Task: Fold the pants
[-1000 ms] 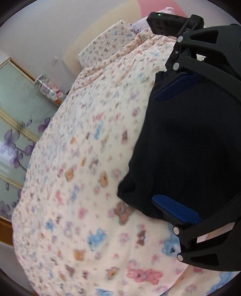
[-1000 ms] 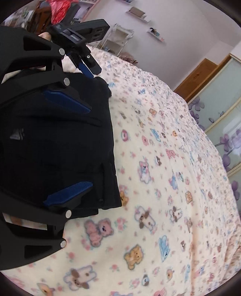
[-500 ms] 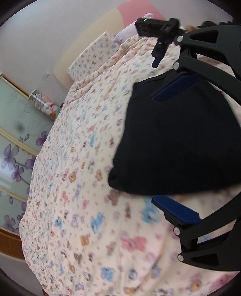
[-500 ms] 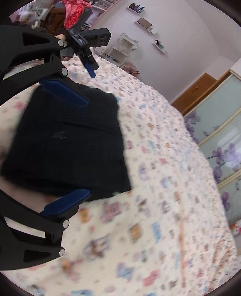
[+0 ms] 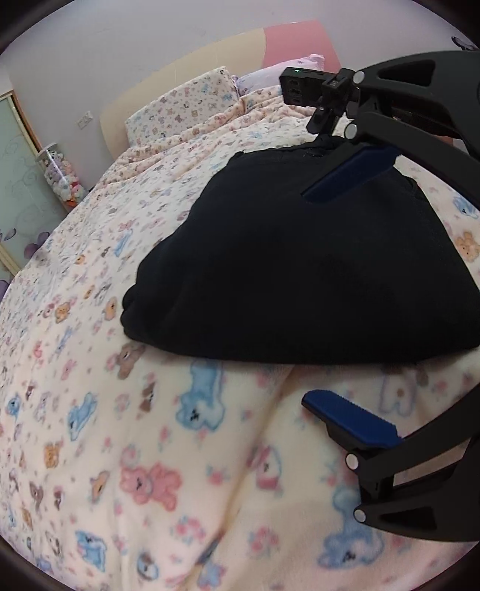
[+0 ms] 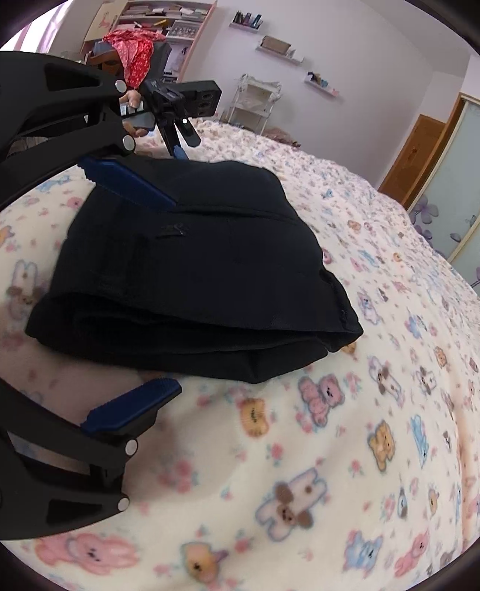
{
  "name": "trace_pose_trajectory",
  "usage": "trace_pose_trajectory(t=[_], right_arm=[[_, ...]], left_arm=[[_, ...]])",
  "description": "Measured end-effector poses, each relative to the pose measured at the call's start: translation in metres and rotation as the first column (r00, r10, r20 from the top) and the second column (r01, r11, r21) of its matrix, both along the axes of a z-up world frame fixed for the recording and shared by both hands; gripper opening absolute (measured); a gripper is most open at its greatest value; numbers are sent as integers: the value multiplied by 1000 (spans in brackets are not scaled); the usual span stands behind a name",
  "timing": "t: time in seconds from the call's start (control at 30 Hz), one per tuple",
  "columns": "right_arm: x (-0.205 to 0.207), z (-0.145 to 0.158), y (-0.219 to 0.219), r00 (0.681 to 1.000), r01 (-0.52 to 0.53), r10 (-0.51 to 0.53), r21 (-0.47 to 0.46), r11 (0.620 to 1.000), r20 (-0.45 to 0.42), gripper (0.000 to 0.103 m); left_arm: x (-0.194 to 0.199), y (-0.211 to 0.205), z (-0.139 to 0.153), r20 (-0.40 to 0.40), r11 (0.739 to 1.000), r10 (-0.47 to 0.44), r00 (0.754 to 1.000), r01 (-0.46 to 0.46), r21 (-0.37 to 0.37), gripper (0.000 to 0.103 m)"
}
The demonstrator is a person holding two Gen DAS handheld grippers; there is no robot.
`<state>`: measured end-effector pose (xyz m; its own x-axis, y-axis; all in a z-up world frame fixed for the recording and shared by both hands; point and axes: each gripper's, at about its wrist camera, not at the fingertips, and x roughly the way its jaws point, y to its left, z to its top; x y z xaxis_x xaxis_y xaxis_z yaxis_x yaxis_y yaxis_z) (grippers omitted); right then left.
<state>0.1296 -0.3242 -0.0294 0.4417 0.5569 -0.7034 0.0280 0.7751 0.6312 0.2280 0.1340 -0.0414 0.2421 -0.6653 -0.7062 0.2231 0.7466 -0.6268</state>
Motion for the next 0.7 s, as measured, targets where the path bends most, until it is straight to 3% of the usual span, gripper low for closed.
trace_pose_trajectory(t=[0.17,0.4,0.53,0.6,0.63,0.7], right_arm=[[6,-8,12,1000,-20,19,-60,998,-25,95],[5,-4,30,996,-92,92,-49,994,-2,97],[10,-7,28,996,-86,86,13,996,12,96],[13,-14,22,998,-61,61,49,997,3,88],[13,-16,20,999,-49,49,49,998,2,77],[9,-17,17,999,-31,31,48,998,14,67]], left_arm=[[1,-17,-6,-9,998,-45,999,45,47,101],[0,-40,-6,-10,993,-104,994,105,49,101],[0,-38,-1,-8,995,-95,995,94,-22,101],[3,-36,-3,-26,996,-77,997,76,-39,99],[3,-36,-4,-30,997,-66,997,65,-33,92],[3,-36,-6,-33,999,-34,999,34,15,79]])
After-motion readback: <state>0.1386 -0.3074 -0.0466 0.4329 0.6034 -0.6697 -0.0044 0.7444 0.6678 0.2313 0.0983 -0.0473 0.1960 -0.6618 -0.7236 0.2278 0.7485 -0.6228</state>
